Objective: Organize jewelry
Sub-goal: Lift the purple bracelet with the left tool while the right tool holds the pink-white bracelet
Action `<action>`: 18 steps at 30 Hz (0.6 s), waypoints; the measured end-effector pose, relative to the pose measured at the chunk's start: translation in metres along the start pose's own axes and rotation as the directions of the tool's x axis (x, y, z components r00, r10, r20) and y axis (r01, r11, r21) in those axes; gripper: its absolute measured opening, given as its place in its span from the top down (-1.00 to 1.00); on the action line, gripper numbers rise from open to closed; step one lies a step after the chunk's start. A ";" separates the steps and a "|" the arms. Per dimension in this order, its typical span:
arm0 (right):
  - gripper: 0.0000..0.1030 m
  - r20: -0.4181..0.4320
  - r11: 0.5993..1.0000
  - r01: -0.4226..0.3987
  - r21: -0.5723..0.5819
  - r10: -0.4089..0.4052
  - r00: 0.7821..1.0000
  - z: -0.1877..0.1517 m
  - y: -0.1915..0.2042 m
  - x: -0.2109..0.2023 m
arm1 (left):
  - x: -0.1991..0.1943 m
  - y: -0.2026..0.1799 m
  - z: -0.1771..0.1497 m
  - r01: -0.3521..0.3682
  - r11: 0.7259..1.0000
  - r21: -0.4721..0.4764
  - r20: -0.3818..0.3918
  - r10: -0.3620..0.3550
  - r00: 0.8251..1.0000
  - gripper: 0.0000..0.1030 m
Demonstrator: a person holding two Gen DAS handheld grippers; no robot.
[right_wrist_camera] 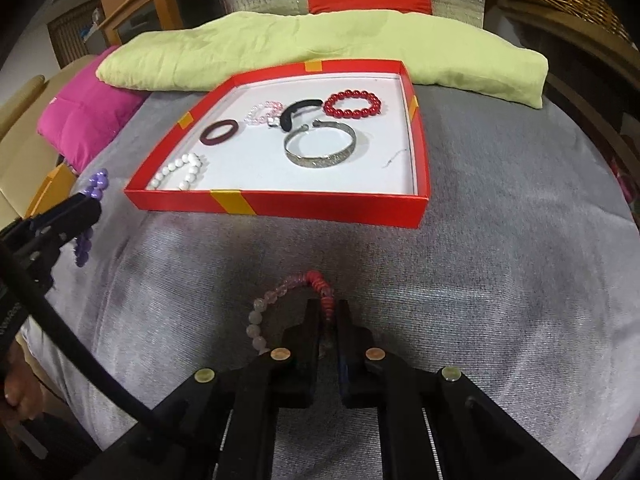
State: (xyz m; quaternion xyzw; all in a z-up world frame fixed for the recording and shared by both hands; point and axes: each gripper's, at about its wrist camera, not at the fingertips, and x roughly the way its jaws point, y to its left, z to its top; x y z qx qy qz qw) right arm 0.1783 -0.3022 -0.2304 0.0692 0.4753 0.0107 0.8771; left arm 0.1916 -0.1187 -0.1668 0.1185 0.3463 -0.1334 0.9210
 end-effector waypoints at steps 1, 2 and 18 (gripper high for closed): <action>0.85 0.007 1.000 -0.005 0.002 0.005 1.000 0.000 0.000 -0.001 | 0.000 0.000 0.000 -0.001 1.000 -0.001 -0.001 0.001 1.000 0.61; 0.85 0.017 1.000 -0.014 0.004 0.013 1.000 0.000 0.001 -0.003 | 0.001 0.001 0.000 -0.002 1.000 -0.003 -0.001 0.002 1.000 0.61; 0.85 0.175 0.994 -0.108 0.010 0.105 0.979 0.005 0.007 -0.037 | 0.000 0.001 0.001 -0.001 1.000 -0.012 0.002 0.001 1.000 0.61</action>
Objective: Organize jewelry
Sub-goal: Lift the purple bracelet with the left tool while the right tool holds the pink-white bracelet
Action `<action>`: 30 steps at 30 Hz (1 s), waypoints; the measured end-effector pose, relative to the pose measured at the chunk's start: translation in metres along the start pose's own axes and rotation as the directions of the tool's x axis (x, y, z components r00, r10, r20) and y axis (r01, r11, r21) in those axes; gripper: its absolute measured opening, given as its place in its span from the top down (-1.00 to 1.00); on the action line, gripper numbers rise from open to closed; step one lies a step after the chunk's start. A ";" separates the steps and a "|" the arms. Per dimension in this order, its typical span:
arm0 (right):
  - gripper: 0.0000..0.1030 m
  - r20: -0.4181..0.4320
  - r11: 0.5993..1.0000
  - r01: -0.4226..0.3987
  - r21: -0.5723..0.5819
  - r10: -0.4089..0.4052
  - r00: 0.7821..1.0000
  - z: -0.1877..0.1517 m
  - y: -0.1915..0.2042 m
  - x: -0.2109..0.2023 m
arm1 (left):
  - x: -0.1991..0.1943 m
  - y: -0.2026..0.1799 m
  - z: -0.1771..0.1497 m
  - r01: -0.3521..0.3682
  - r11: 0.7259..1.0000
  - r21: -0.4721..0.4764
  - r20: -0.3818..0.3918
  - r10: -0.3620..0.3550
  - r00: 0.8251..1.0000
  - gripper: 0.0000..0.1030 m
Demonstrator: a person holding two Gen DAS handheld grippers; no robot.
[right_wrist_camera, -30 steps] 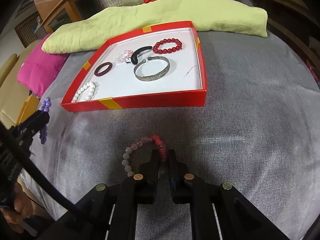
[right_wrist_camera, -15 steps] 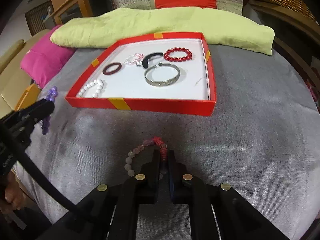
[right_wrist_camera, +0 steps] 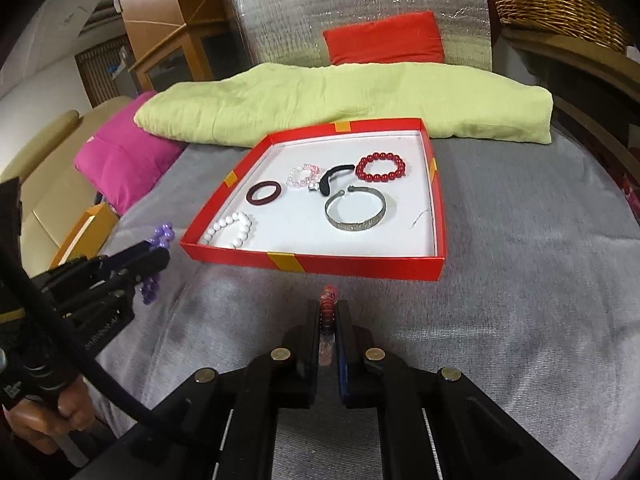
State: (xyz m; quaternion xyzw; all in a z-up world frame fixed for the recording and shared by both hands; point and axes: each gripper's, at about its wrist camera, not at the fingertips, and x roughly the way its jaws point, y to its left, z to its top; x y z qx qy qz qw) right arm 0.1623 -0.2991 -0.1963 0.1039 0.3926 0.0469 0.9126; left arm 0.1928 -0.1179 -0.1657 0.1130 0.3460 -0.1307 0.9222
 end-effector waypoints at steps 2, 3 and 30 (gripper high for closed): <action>0.85 0.004 1.000 0.000 0.000 0.000 1.000 0.000 0.001 -0.001 | 0.000 0.000 0.000 0.001 1.000 -0.001 0.001 -0.001 1.000 0.61; 0.85 0.003 1.000 -0.001 0.000 0.001 1.000 0.000 0.001 -0.001 | 0.000 0.000 0.000 0.001 1.000 -0.001 0.000 -0.001 1.000 0.61; 0.85 0.079 0.999 -0.051 0.000 0.051 0.996 0.003 0.011 -0.018 | -0.005 0.004 0.003 0.007 1.000 -0.019 0.012 -0.006 1.000 0.61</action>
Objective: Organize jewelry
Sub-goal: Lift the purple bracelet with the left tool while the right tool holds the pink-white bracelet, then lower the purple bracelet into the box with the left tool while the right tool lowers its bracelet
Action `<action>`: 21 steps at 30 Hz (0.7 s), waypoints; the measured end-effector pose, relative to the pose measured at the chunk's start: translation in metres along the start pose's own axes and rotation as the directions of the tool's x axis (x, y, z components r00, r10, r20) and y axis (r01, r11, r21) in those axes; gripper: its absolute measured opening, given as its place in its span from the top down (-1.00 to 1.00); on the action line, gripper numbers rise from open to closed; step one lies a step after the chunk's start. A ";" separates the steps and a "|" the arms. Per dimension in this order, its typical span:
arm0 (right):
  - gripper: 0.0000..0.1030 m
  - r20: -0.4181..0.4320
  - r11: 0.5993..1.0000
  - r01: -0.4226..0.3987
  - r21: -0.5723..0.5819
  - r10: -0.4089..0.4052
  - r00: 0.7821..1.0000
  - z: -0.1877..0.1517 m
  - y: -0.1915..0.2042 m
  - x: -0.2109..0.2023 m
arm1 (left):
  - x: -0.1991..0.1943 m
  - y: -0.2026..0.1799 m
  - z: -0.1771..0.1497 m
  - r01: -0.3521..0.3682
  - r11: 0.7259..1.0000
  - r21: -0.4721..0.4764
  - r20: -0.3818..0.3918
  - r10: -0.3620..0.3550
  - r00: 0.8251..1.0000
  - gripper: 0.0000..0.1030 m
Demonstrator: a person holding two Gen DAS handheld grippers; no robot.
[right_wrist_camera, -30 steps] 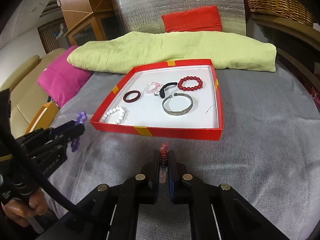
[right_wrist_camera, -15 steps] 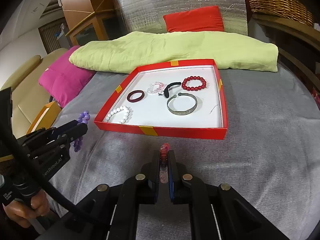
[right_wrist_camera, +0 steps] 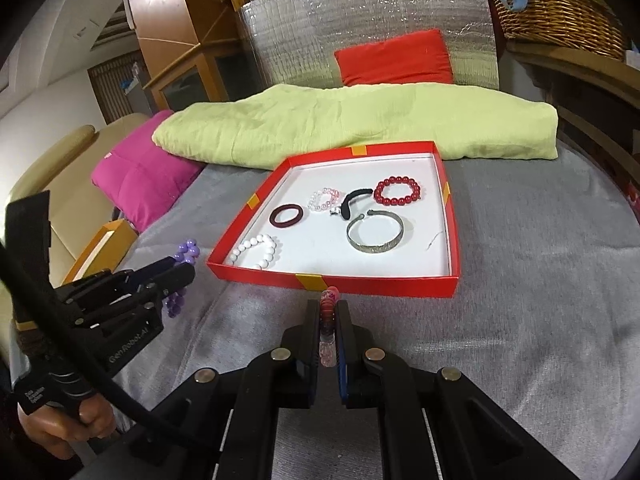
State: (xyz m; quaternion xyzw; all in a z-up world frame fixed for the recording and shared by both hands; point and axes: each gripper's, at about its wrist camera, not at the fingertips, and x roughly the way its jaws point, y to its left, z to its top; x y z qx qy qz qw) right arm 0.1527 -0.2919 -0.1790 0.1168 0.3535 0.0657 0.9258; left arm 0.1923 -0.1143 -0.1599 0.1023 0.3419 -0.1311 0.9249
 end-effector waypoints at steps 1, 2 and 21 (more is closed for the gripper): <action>0.85 0.008 1.000 -0.001 0.004 0.001 1.000 0.000 0.000 -0.001 | 0.000 0.000 0.001 0.000 1.000 -0.002 0.001 0.000 1.000 0.61; 0.85 0.013 1.000 0.000 0.008 0.000 1.000 0.001 0.000 -0.002 | 0.000 0.000 0.002 0.001 1.000 -0.005 0.002 -0.001 1.000 0.61; 0.85 0.084 0.994 -0.030 0.102 0.022 0.996 0.012 -0.011 -0.005 | 0.014 0.002 0.019 0.015 0.997 -0.072 0.011 -0.014 1.000 0.61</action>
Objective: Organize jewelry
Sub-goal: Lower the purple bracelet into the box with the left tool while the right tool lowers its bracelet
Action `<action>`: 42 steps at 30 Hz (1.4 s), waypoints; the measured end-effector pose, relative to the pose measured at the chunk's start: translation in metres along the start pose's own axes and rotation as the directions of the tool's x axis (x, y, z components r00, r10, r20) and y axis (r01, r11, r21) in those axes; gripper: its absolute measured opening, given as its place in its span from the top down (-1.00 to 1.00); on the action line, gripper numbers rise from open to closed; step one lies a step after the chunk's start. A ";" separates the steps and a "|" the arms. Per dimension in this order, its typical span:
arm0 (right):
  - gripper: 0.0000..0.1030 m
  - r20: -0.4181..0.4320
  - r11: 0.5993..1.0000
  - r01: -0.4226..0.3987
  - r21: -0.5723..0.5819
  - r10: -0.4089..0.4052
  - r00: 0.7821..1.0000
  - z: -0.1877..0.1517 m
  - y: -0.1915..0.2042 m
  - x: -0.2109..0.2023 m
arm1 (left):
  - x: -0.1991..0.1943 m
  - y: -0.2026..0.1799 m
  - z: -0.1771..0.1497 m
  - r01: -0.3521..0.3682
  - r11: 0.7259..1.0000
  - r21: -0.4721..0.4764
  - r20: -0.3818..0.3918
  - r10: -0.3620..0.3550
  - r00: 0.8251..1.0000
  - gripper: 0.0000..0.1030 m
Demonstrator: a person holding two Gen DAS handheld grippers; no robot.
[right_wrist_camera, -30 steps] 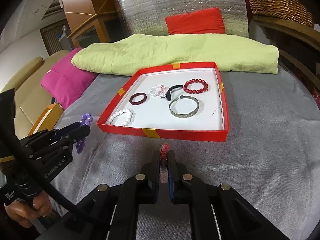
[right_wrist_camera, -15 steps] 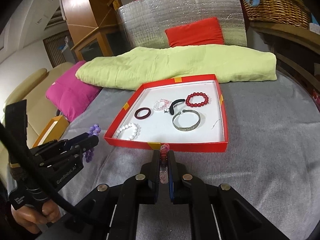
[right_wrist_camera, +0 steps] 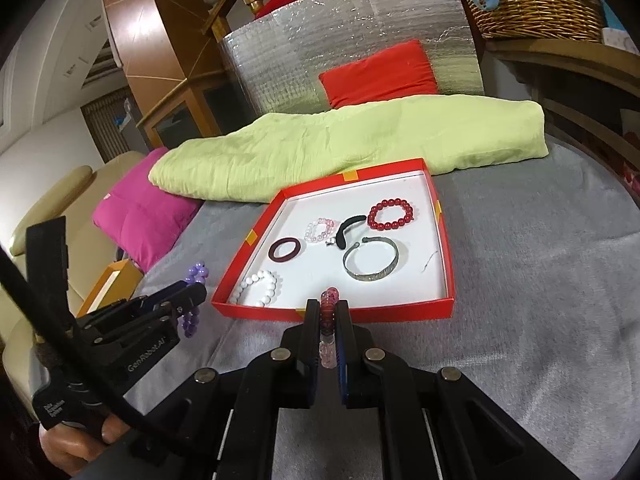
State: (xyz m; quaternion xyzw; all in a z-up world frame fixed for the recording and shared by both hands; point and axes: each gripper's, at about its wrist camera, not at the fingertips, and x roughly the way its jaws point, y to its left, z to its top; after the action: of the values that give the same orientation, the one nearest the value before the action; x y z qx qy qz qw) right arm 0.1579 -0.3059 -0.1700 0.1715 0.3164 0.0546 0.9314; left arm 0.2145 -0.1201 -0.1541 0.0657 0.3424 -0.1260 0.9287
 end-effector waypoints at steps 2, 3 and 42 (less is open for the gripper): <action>0.85 0.005 1.000 -0.002 0.009 0.002 1.000 0.002 -0.001 0.000 | 0.002 0.000 0.002 0.001 1.000 -0.005 0.000 -0.001 1.000 0.61; 0.85 0.008 1.000 -0.001 0.014 0.001 1.000 0.003 -0.002 0.001 | 0.003 0.000 0.003 0.003 1.000 -0.007 0.000 -0.003 1.000 0.61; 0.85 0.047 0.993 -0.019 0.117 0.013 0.999 0.026 -0.018 0.026 | 0.030 0.004 0.018 -0.012 0.999 -0.043 -0.014 0.011 1.000 0.61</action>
State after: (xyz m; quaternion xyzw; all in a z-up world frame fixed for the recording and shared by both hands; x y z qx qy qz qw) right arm 0.1946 -0.3246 -0.1718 0.2296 0.2960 0.0393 0.9264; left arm 0.2487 -0.1255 -0.1605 0.0487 0.3508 -0.1127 0.9283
